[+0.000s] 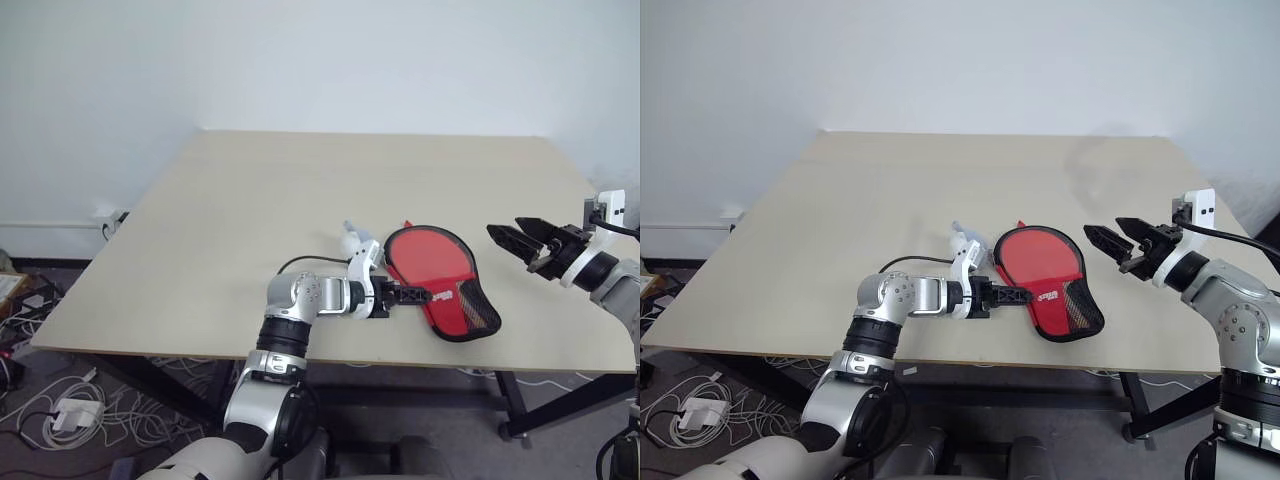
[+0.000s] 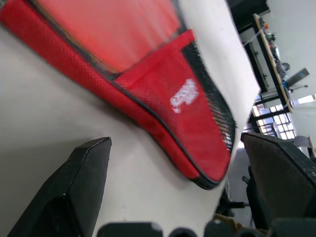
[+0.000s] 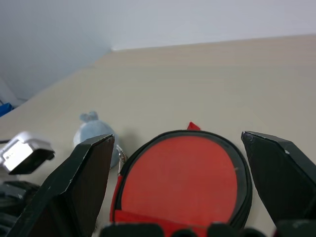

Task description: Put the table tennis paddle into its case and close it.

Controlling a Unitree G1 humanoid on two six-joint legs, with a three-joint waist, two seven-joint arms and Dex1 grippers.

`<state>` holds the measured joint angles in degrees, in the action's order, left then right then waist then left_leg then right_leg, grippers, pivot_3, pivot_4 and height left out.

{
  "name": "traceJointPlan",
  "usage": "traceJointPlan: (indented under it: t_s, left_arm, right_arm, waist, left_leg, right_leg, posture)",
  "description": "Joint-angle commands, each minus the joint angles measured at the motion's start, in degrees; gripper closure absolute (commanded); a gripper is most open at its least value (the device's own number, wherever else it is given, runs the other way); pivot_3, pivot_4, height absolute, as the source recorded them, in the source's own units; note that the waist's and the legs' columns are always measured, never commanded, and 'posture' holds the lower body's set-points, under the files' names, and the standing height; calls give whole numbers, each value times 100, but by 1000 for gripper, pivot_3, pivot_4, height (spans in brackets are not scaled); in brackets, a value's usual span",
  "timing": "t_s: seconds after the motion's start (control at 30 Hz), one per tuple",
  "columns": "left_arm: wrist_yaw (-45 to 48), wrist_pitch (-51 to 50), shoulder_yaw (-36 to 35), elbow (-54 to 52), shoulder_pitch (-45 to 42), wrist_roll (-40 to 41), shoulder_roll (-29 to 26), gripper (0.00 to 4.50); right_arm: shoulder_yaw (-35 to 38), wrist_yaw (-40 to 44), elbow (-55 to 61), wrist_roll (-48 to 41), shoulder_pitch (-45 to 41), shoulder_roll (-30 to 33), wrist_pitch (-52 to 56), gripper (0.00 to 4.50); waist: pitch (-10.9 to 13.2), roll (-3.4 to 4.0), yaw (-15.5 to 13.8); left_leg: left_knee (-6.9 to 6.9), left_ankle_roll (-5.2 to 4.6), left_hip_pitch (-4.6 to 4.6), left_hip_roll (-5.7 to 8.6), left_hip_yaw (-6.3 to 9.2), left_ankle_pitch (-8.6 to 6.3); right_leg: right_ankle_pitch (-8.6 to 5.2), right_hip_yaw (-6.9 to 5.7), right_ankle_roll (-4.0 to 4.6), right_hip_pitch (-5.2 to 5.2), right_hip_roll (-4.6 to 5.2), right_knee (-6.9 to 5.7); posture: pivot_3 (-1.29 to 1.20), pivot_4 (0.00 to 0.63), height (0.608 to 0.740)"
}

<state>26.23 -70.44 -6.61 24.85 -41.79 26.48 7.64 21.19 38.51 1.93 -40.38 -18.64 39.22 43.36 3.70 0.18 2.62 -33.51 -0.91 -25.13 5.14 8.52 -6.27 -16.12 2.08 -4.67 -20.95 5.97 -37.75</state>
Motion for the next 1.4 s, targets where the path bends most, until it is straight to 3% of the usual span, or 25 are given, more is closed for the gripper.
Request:
traceJointPlan:
  t_s: [0.03,0.27,0.8,1.1,1.23,1.37,1.4]
  left_arm:
    - [-309,351,-371,597,-485,146,316,0]
    - [-441,736,-452,1438,-942,368,401,0]
    - [-408,689,-273,1573,-1229,845,954,0]
    - [-548,1434,251,2243,-1179,454,1144,0]
    - [-685,1670,438,2516,-1144,324,1100,935]
    - [-833,1645,324,2695,-1202,474,1078,2461]
    - [-878,1639,279,2733,-1229,512,1081,2461]
  right_arm:
    - [128,-97,253,-25,-74,1,-90,37]
    - [207,-258,431,-95,111,-48,-58,37]
    - [217,-443,529,-125,116,-198,-72,37]
    - [146,-513,518,-92,16,-320,-82,37]
    - [129,-551,558,-62,30,-377,-83,0]
    - [128,-609,549,-37,15,-406,-103,0]
    - [137,-630,546,-43,5,-411,-103,0]
  waist:
    - [0,-1,-1]
    - [-2,-2,0]
    - [-1,-2,0]
    - [-4,-4,-2]
    - [-7,-2,-2]
    - [-7,-2,-2]
    - [-7,-3,-2]
  left_leg:
    - [0,0,2,0,2,0]
    - [-30,-8,5,4,2,-8]
    - [-31,-16,2,12,1,-14]
    - [-33,-18,17,14,2,-15]
    - [-33,-32,34,8,2,-24]
    - [-33,-48,32,33,0,-34]
    - [-33,-52,32,37,0,-36]
  right_leg:
    - [0,-2,0,0,0,0]
    - [4,-6,-8,15,5,2]
    - [0,-5,-18,21,17,3]
    - [0,-9,-17,33,19,8]
    - [-9,-14,-17,52,44,12]
    - [-20,-22,-36,56,85,11]
    - [-20,-19,-45,56,91,11]
  posture:
    - [0,0,740]
    - [0,0,740]
    - [0,0,740]
    - [0,0,740]
    - [0,0,740]
    - [0,0,740]
    - [0,0,740]
